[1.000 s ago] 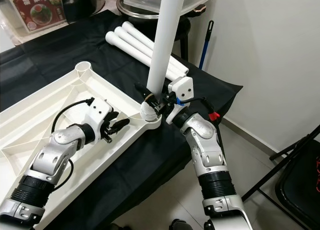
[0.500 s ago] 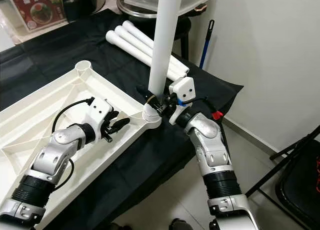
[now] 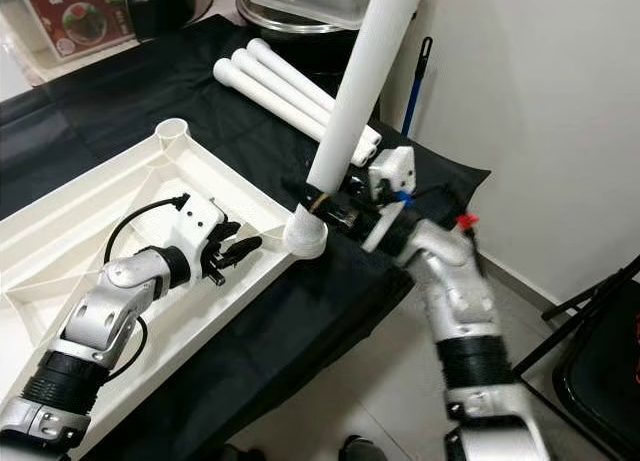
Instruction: Building children table
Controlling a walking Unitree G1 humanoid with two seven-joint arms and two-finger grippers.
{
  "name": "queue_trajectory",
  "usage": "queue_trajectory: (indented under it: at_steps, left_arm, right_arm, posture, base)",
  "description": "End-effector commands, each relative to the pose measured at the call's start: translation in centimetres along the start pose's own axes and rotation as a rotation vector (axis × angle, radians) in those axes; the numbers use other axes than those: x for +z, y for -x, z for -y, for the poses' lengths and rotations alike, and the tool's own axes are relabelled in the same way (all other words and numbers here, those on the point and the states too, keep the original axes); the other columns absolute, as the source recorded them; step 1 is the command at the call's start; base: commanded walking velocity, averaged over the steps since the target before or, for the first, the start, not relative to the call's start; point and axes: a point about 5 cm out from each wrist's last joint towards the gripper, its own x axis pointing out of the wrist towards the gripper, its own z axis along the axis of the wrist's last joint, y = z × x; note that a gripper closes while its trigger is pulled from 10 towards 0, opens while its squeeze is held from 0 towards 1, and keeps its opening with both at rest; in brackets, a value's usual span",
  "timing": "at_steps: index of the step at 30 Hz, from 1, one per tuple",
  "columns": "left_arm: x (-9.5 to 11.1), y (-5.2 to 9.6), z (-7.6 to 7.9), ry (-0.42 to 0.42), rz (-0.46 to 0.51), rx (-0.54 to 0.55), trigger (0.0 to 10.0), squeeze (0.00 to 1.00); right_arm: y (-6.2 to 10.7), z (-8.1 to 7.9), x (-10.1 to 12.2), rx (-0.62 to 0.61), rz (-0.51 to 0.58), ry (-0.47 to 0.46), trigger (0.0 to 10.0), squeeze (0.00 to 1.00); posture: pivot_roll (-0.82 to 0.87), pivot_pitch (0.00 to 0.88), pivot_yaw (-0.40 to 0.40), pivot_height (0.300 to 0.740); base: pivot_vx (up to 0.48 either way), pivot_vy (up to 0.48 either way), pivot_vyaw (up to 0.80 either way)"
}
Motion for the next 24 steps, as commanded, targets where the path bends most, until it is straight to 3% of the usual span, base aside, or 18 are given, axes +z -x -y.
queue_trajectory:
  at_steps: [1, 3, 5, 10, 11, 24]
  left_arm:
    - [0.1, 0.4, -0.3, -0.01, 0.01, 0.004, 10.0, 0.0]
    - [0.1, 0.4, -0.3, -0.01, 0.01, 0.004, 10.0, 0.0]
    - [0.0, 0.5, -0.2, -0.011, 0.009, 0.001, 10.0, 0.0]
    - [0.0, 0.5, -0.1, -0.009, 0.009, -0.002, 10.0, 0.0]
    - [0.0, 0.5, 0.1, -0.007, 0.009, -0.005, 10.0, 0.0]
    - [-0.2, 0.4, 0.5, -0.007, 0.007, -0.021, 10.0, 0.0]
  right_arm:
    - [-0.1, -0.1, 0.7, 0.082, 0.002, 0.002, 10.0, 0.0]
    - [-0.1, -0.1, 0.7, 0.082, 0.002, 0.002, 10.0, 0.0]
    - [0.0, 0.2, 1.4, 0.18, -0.059, 0.022, 10.0, 0.0]
    - [0.0, 0.2, 1.7, 0.262, -0.144, 0.057, 10.0, 0.0]
    - [-0.4, 0.6, 1.3, 0.267, -0.242, 0.14, 10.0, 0.0]
    - [-4.1, -0.1, 1.1, 0.296, -0.22, 0.242, 10.0, 0.0]
  posture:
    - [-0.02, 0.197, 0.045, 0.74]
    - [-0.02, 0.197, 0.045, 0.74]
    - [-0.02, 0.2, 0.043, 0.74]
    - [-0.02, 0.207, 0.044, 0.74]
    - [-0.02, 0.211, 0.045, 0.74]
    - [-0.02, 0.206, 0.045, 0.74]
  base:
    - [0.0, 0.0, 0.0]
    - [0.0, 0.0, 0.0]
    - [0.0, 0.0, 0.0]
    - [0.0, 0.0, 0.0]
    - [0.0, 0.0, 0.0]
    - [0.0, 0.0, 0.0]
